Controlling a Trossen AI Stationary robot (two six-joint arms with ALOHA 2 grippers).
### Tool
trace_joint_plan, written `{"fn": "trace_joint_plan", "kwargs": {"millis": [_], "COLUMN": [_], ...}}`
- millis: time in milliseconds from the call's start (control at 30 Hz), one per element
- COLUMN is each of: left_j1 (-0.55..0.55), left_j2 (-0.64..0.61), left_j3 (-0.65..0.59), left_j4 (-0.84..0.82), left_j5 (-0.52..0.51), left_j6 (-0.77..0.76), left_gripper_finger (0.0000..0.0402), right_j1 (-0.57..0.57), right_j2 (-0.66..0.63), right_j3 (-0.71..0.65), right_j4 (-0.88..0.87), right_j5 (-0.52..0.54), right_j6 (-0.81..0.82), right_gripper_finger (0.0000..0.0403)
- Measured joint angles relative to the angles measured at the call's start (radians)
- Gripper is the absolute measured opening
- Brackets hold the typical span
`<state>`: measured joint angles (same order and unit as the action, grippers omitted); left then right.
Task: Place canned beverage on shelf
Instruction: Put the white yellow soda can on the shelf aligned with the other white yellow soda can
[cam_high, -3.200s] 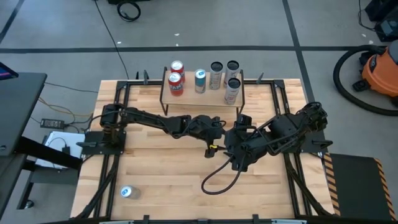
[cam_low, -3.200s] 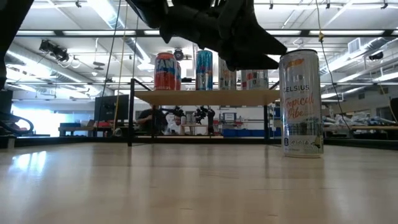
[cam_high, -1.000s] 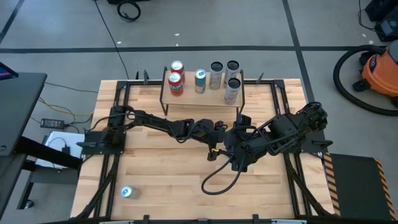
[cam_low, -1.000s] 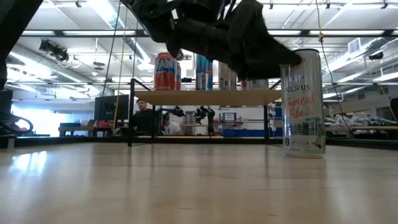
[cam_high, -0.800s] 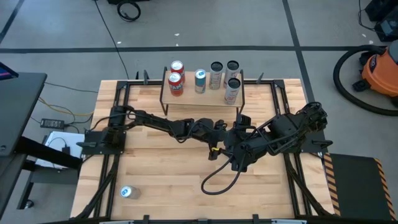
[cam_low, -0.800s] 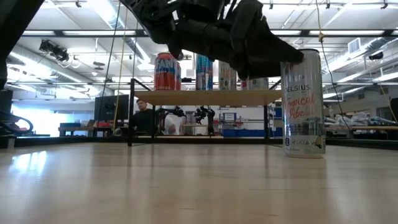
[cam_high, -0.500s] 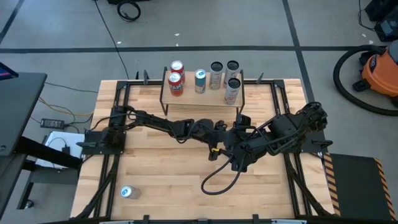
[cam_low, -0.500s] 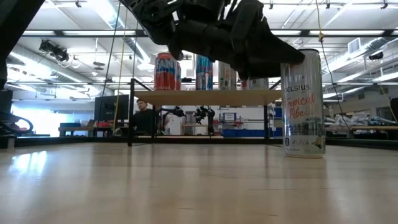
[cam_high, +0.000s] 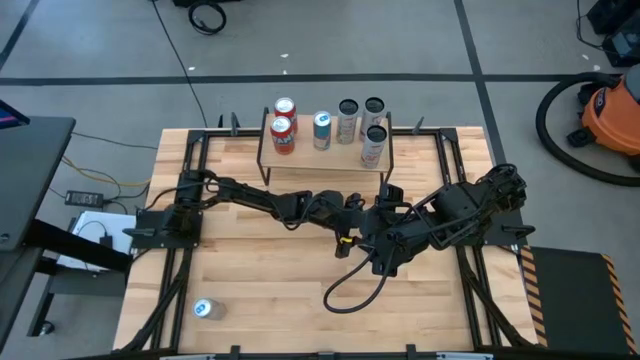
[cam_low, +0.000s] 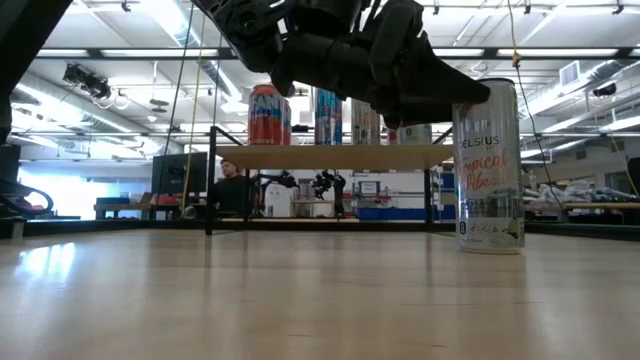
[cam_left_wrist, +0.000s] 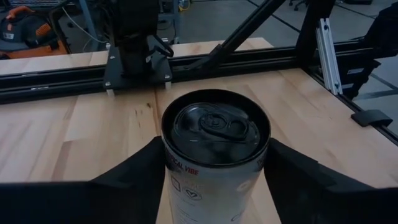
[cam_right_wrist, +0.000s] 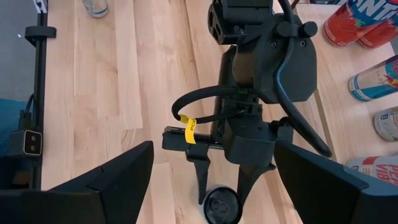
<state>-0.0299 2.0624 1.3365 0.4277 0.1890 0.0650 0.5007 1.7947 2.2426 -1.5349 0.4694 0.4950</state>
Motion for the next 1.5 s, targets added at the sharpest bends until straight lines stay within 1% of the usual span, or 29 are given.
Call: {"fn": "trace_joint_plan", "kwargs": {"millis": [200,300,533,633,900,967,1133,1333,1500], "left_j1": [0.0,-0.001,0.0,0.001,0.021,0.035,0.071,0.092,0.123], "left_j2": [0.0,0.0,-0.019,-0.056,-0.151,-0.185,-0.287,-0.388,-0.44], "left_j3": [0.0,0.0,-0.001,-0.003,-0.002,-0.003,-0.002,-0.002,-0.001], "left_j4": [0.0,-0.007,-0.038,-0.094,-0.227,-0.286,-0.374,-0.404,-0.403], "left_j5": [-0.001,-0.028,-0.044,-0.068,-0.081,-0.087,-0.12,-0.166,-0.26], "left_j6": [-0.001,-0.001,-0.001,0.013,0.036,0.027,0.002,-0.002,-0.009], "left_gripper_finger": [0.0232,0.0231,0.023,0.023,0.0229,0.0229,0.0229,0.0229,0.0229], "right_j1": [0.0,0.0,0.0,0.0,0.0,0.0,0.0,0.0,0.0], "right_j2": [0.0,0.0,0.0,0.0,0.0,0.0,0.0,0.0,0.0], "right_j3": [0.0,0.0,0.0,0.0,0.0,0.0,0.0,0.0,0.0], "right_j4": [0.0,0.0,0.0,-0.001,-0.001,0.004,0.016,0.016,0.015], "right_j5": [0.0,0.0,0.0,0.0,0.0,0.0,0.0,0.0,0.0], "right_j6": [0.0,0.003,0.003,0.007,0.01,0.011,0.01,0.009,0.01], "right_gripper_finger": [0.0343,0.0343,0.0343,0.0343,0.0343,0.0343,0.0343,0.0343,0.0343]}}
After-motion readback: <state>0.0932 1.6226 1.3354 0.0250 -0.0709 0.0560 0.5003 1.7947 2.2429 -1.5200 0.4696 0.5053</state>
